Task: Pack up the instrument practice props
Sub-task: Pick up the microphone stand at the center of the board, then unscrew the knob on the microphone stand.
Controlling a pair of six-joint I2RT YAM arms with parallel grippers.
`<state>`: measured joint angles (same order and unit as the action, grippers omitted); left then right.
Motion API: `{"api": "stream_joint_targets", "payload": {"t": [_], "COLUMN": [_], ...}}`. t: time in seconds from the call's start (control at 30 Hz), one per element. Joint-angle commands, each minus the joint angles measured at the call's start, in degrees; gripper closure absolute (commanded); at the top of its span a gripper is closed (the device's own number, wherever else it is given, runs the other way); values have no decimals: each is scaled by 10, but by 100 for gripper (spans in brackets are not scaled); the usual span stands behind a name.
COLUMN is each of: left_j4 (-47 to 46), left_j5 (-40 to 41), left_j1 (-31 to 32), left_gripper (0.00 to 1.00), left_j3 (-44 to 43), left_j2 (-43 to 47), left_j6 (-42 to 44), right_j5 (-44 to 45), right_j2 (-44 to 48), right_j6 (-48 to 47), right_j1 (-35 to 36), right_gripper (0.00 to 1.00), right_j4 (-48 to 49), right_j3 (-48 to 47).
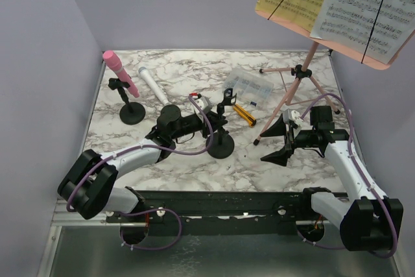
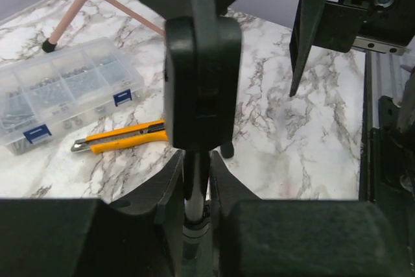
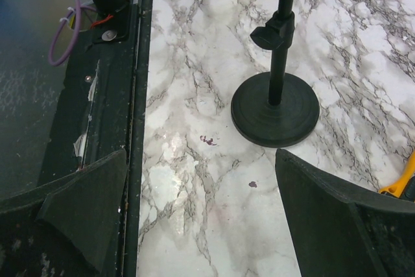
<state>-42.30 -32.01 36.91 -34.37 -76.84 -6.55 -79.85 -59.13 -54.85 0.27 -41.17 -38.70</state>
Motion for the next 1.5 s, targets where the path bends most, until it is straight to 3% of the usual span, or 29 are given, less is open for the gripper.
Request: {"api": "stream_joint_targets", "payload": {"t": [0.0, 0.1, 0.37, 0.57, 0.67, 0.77, 1.03, 1.27, 1.47], "left_j4": [-7, -5, -7, -30, -34, -50, -63, -87, -107], "left_j5": [25, 57, 263, 423, 488, 538, 679, 717, 751], "left_j1": [7, 15, 109, 177, 206, 227, 279, 313, 338], "left_gripper": [90, 100, 100, 100, 100, 100, 100, 100, 100], "left_j3": [-8, -6, -1, -10, -18, -20, -60, -93, -112], "left_j2": [13, 28, 63, 49, 38, 27, -27, -74, -104], "left_j6": [11, 8, 11, -1, 4, 9, 9, 21, 44], "right_j5": [4, 1, -56, -127, -138, -97, -57, -36, -10], "right_j2": [-2, -1, -16, -30, -36, -43, -77, -112, -142], "right_j6": [3, 3, 22, 120, 208, 405, 729, 849, 892], "right_j1": [-3, -3, -3, -3, -3, -3, -3, 25, 40], "right_gripper": [0, 0, 0, 0, 2, 8, 12, 14, 16], "right_j4": [7, 7, 8, 71, 132, 294, 557, 617, 619], "right_j3": [6, 5, -3, -2, 3, 29, 82, 90, 87]}}
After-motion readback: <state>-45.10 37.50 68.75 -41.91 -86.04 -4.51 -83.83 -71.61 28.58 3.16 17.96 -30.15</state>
